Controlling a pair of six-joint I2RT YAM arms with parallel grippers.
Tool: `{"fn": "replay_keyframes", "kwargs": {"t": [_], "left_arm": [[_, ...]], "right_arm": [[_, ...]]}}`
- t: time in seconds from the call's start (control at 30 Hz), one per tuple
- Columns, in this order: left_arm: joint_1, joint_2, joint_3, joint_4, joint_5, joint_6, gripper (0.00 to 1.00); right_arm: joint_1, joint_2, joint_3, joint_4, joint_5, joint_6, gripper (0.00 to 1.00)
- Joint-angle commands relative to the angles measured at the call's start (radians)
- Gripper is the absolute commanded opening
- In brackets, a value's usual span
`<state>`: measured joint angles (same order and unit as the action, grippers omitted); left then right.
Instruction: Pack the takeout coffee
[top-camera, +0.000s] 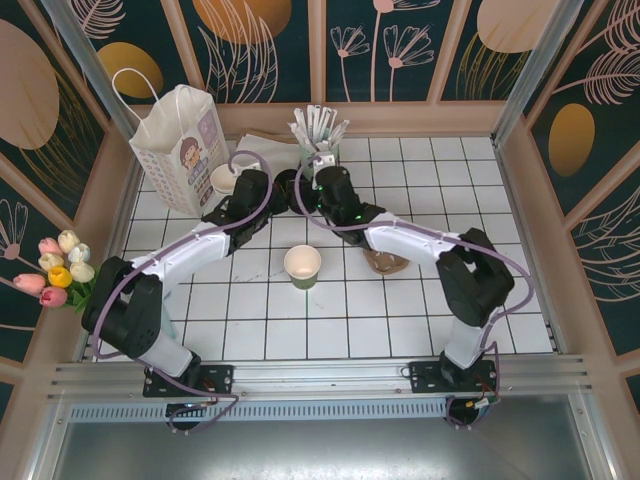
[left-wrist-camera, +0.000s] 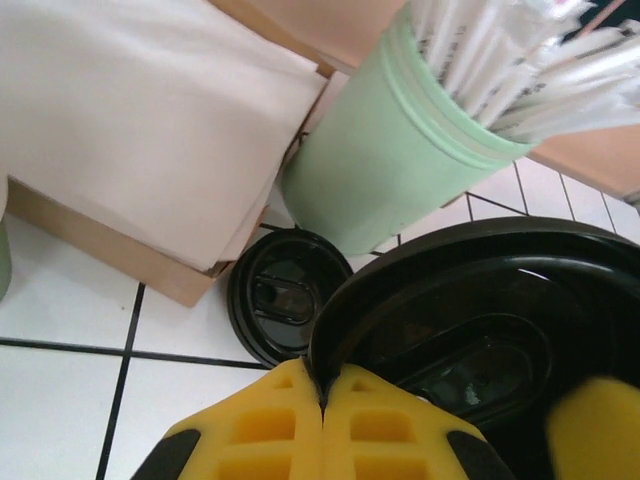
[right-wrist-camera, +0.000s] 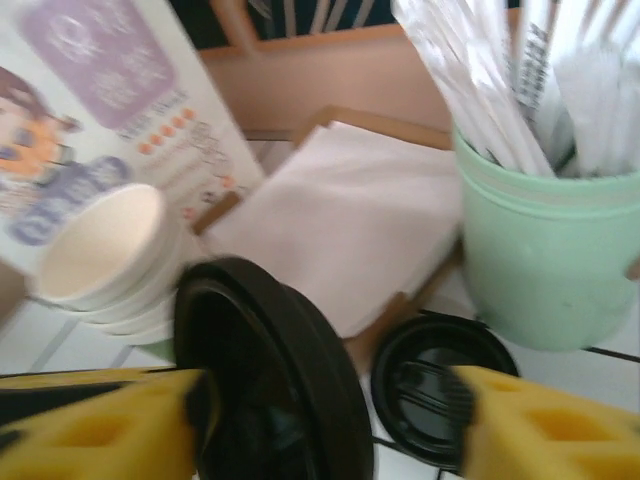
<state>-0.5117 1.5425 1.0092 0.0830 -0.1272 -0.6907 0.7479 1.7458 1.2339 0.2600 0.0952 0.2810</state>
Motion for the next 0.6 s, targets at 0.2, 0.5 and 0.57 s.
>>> {"fn": "replay_keyframes", "kwargs": {"t": [0.2,0.5,0.57], "left_arm": [[-0.005,-0.168,-0.024,0.143,0.164,0.374,0.00],[-0.005,-0.234,0.040,0.122,0.250,0.549,0.00],[-0.005,-0.227,0.072,0.093,0.224,0.581,0.00]], "right_arm": [[-0.195,-0.286,-0.071,-0.170,-0.708,-0.188,0.99],[-0.212,-0.262,0.039,-0.193,-0.846,-0.149,0.91],[-0.182,-0.252,0.058,-0.183,-0.796,-0.127,0.87]]}}
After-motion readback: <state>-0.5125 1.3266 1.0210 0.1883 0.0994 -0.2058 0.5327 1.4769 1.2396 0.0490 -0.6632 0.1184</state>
